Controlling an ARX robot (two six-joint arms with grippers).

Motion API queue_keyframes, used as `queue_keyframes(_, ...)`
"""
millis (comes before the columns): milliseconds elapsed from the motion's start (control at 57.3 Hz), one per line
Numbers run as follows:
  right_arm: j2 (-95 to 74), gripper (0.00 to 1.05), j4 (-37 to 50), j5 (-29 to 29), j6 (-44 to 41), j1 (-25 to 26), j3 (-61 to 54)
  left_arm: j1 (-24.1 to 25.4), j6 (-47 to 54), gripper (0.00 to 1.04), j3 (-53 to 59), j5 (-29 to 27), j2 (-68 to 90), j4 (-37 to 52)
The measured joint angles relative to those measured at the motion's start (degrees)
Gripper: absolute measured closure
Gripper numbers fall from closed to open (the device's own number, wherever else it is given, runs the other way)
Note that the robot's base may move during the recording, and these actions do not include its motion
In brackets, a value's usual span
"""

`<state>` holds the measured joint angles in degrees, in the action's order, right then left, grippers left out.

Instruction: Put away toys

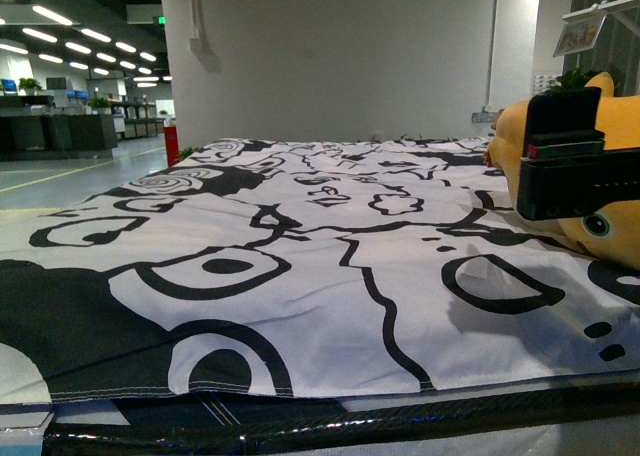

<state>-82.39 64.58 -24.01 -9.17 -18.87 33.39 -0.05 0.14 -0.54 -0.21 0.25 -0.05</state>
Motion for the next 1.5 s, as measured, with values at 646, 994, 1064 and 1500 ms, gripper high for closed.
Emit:
queue_keyframes(646, 10.4, 0.06, -13.0, 6.0, 8.8, 14.7, 2.4, 0.0, 0.0, 0.06, 0.0, 0.0, 0.0, 0.0)
queue_keyframes(994, 2.6, 0.06, -14.3, 7.7, 10.6, 12.3, 5.6, 0.0, 0.0, 0.06, 0.0, 0.0, 0.0, 0.0)
queue_keyframes(1064, 0.3, 0.06, -14.0, 7.3, 10.7, 11.7, 7.3, 0.0, 0.0, 0.06, 0.0, 0.0, 0.0, 0.0)
queue_keyframes(1500, -4.5, 0.06, -15.3, 7.7, 11.3, 13.5, 13.5, 0.0, 0.0, 0.06, 0.0, 0.0, 0.0, 0.0)
